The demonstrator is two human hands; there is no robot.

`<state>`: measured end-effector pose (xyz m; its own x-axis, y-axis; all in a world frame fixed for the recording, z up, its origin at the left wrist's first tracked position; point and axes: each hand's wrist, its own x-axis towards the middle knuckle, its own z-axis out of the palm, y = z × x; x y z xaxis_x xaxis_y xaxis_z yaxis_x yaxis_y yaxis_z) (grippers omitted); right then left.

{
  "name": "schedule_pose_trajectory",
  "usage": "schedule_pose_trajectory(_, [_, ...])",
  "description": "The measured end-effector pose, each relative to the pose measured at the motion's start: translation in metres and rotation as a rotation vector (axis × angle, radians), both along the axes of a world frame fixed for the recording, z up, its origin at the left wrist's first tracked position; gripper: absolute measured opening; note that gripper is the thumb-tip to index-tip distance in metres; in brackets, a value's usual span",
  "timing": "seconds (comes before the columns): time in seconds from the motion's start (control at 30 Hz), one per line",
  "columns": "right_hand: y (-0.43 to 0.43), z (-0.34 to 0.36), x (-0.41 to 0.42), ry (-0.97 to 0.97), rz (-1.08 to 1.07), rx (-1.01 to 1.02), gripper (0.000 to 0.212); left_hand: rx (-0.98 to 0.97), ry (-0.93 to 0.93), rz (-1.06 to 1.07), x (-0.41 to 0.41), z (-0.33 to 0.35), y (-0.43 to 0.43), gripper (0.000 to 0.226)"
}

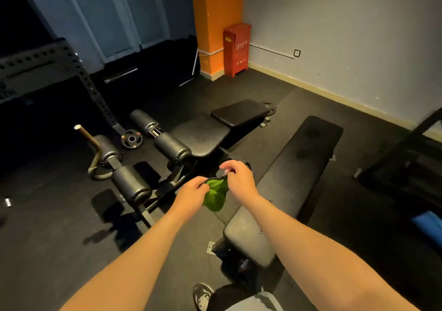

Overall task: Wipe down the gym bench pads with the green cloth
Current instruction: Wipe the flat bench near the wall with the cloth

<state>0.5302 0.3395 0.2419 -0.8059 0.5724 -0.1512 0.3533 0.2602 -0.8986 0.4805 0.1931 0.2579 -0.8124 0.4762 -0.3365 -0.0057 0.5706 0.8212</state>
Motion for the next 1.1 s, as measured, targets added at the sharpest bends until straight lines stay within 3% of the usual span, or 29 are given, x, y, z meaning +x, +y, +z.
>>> schedule_pose_trajectory(0.17, [0.010, -0.005, -0.079, -0.098, 0.030, 0.218, 0.042, 0.012, -0.073, -0.010, -0.084, 0.007, 0.018, 0.023])
schedule_pose_trajectory(0.27, [0.024, -0.007, -0.123, -0.164, -0.134, 0.164, 0.042, 0.060, -0.113, -0.068, -0.134, 0.008, 0.038, 0.024])
schedule_pose_trajectory(0.37, [0.040, -0.006, -0.148, -0.203, -0.243, 0.074, 0.026, 0.104, -0.130, -0.087, -0.171, 0.011, 0.056, 0.024])
schedule_pose_trajectory(0.6, [0.080, -0.004, -0.215, -0.060, -0.391, -0.193, 0.032, 0.118, -0.124, -0.231, -0.260, 0.008, 0.097, 0.023])
schedule_pose_trajectory(0.8, [0.135, 0.012, -0.248, 0.016, -0.510, -0.110, 0.034, 0.155, -0.233, -0.300, -0.319, 0.021, 0.152, 0.013])
schedule_pose_trajectory(0.87, [0.152, 0.018, -0.256, 0.054, -0.552, -0.151, 0.032, 0.165, -0.281, -0.333, -0.334, 0.018, 0.174, 0.020])
schedule_pose_trajectory(0.93, [0.178, 0.016, -0.268, 0.108, -0.619, -0.227, 0.031, 0.098, -0.208, -0.400, -0.347, 0.016, 0.207, 0.027])
schedule_pose_trajectory(1.1, [0.253, 0.001, -0.301, 0.209, -0.740, -0.355, 0.032, 0.080, -0.138, -0.475, -0.375, 0.005, 0.305, 0.017])
